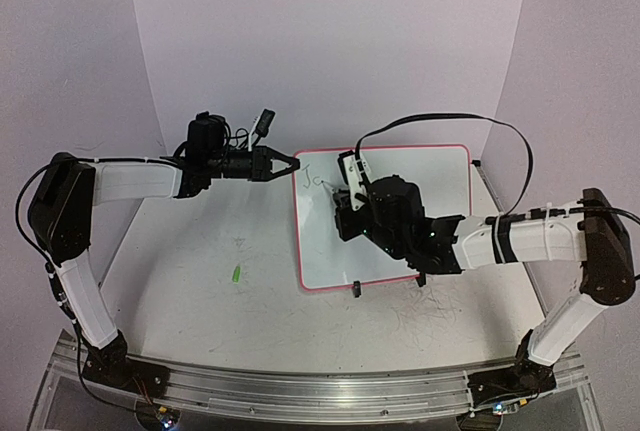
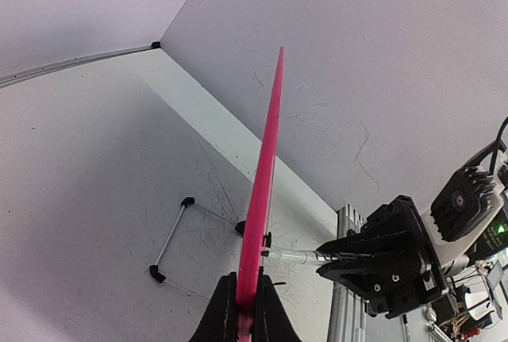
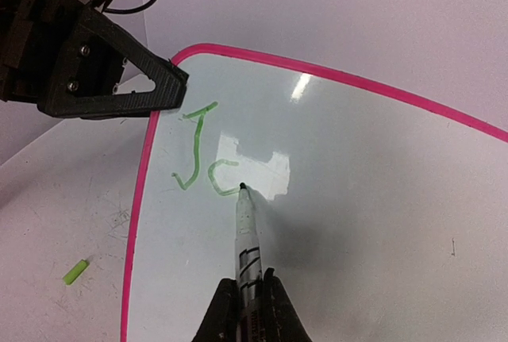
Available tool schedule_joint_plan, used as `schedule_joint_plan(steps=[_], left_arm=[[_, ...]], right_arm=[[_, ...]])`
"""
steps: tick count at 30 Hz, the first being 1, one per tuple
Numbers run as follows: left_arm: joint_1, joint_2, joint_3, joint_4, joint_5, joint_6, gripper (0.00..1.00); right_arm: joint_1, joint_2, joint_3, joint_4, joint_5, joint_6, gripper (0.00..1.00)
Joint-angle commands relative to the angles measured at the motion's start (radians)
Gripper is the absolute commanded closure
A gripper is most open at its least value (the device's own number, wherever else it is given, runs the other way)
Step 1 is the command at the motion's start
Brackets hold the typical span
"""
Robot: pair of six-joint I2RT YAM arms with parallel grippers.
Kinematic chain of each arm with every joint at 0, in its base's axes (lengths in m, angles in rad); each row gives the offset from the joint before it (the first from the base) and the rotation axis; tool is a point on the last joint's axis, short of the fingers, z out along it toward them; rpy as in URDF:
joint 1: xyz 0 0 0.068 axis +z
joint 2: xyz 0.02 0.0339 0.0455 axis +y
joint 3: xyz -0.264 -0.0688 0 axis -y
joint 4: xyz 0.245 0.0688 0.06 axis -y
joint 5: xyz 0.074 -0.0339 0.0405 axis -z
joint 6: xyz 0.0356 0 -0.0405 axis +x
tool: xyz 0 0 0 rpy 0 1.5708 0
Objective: Write a sentence on the whiteboard
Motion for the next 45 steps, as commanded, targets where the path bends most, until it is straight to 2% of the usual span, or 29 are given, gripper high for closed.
schedule_joint_plan(steps=[1,14,22,45], left_arm=[[0.0,-0.033,-0.003,0.036,0.014,-0.005,1.0],[0.0,-0.033,-0.004,0.036,0.014,-0.005,1.0],[0.0,-0.036,-0.006,0.036,0.012,-0.003,1.0],[0.0,-0.036,-0.005,0.036,0.015,-0.005,1.0]], right_arm=[[-0.016,0.029,0.054,0.002,0.035,0.001,1.0],[-0.014,0.03,0.051,0.022,-0.041,-0.017,1.0],[-0.029,-0.076,-0.029,0.088,-0.018,0.011,1.0],[-0.035,-0.004,0.006,0.042,-0.028,0.021,1.0]])
